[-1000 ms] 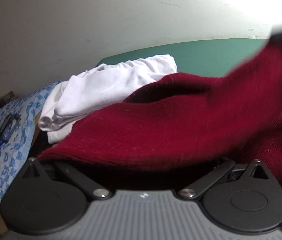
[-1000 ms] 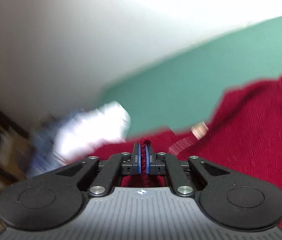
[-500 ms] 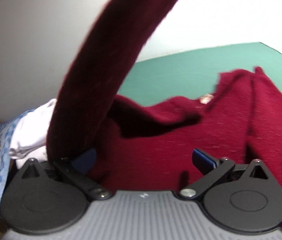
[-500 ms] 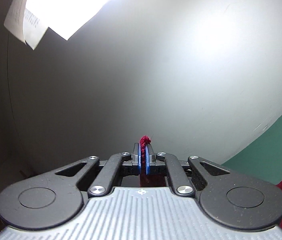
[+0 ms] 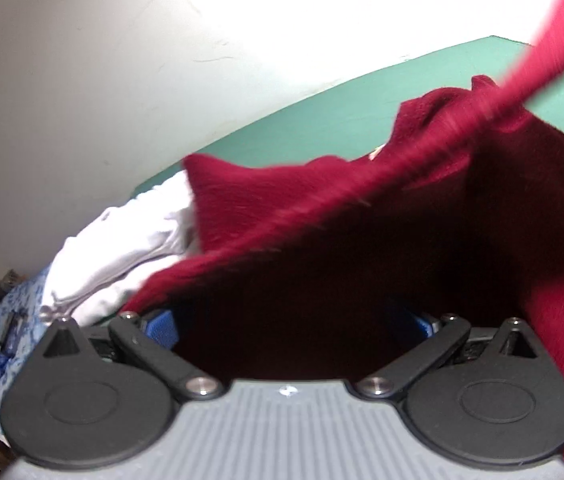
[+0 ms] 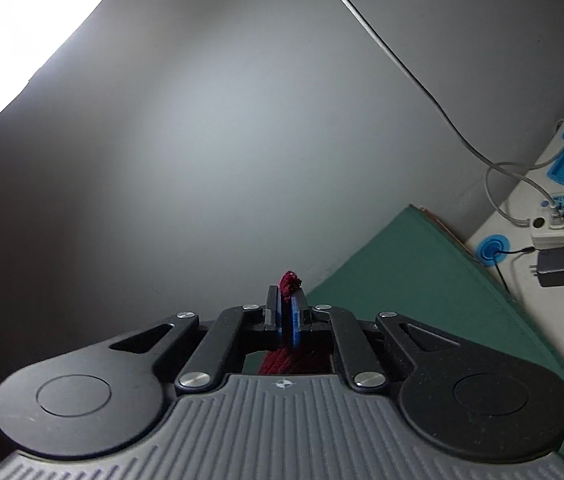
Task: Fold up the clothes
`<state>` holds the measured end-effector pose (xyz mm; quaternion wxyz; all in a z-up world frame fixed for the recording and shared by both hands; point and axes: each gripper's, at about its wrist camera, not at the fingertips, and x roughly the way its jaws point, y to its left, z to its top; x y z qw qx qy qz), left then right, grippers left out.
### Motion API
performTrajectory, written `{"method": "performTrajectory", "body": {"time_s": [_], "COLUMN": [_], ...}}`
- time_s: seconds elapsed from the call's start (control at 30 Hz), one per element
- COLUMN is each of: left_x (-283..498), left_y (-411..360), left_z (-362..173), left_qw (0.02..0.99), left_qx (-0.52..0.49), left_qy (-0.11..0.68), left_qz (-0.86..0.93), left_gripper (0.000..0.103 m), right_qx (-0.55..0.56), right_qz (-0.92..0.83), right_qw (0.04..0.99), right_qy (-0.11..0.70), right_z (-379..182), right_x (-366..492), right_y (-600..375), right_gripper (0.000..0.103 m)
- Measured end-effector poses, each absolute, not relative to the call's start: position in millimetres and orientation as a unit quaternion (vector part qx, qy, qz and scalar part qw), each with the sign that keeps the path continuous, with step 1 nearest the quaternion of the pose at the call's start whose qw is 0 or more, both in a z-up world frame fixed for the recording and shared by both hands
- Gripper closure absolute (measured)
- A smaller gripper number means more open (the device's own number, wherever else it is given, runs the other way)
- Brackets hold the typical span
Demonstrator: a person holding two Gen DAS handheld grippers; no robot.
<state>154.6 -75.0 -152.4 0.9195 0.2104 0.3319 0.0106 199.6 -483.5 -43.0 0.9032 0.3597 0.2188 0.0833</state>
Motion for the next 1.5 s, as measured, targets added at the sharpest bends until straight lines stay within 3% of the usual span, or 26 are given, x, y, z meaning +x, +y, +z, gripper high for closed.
{"method": "performTrajectory", "body": {"time_s": [0.17,0.3,0.33,0.37,0.43,0.5,0.63,0.83,1.1,1.13,1.2,1.37,1.5], "left_x": [137,125,126,126,127,124,111,96,87,87,86,85,84], "left_y": [-48,-30,-26,-18,-3,5,9,16,9,9,8,9,10], "left_z": [-151,-149,-148,-148,-148,-148,-149,-158,-158,-158,-158,-158,-158], "left_qw": [0.926,0.929,0.93,0.929,0.926,0.925,0.927,0.931,0.935,0.936,0.936,0.937,0.937], "left_qx": [0.183,0.128,0.116,0.095,0.053,0.034,0.034,0.011,0.028,0.028,0.032,0.034,0.031], "left_qy": [0.33,0.346,0.349,0.357,0.373,0.378,0.371,0.366,0.352,0.351,0.349,0.347,0.348], "left_qz": [0.012,-0.017,-0.021,-0.025,-0.033,-0.037,-0.035,0.003,0.026,0.026,0.027,0.024,0.02], "left_gripper": [0.001,0.001,0.001,0.001,0.002,0.004,0.003,0.001,0.001,0.001,0.001,0.001,0.001], "right_qx": [0.304,0.277,0.277,0.28,0.267,0.225,0.11,0.115,0.155,0.131,0.07,0.083,0.046], "right_qz": [0.043,0.041,0.036,0.023,-0.02,-0.031,0.111,0.364,0.358,0.355,0.343,0.398,0.394], "right_qw": [0.9,0.89,0.887,0.887,0.893,0.915,0.948,0.859,0.805,0.803,0.809,0.818,0.827], "right_qy": [0.31,0.36,0.367,0.367,0.362,0.333,0.276,0.342,0.446,0.459,0.472,0.408,0.399], "right_z": [-117,-149,-151,-149,-133,-109,-61,-57,-96,-100,-106,-93,-121], "right_x": [216,209,207,204,199,196,198,243,330,333,335,337,347], "right_y": [-469,-461,-463,-468,-476,-468,-404,-254,-113,-101,-78,-59,-44], "right_gripper": [0.098,0.094,0.097,0.096,0.085,0.085,0.085,0.079,0.07,0.07,0.096,0.094,0.091]}}
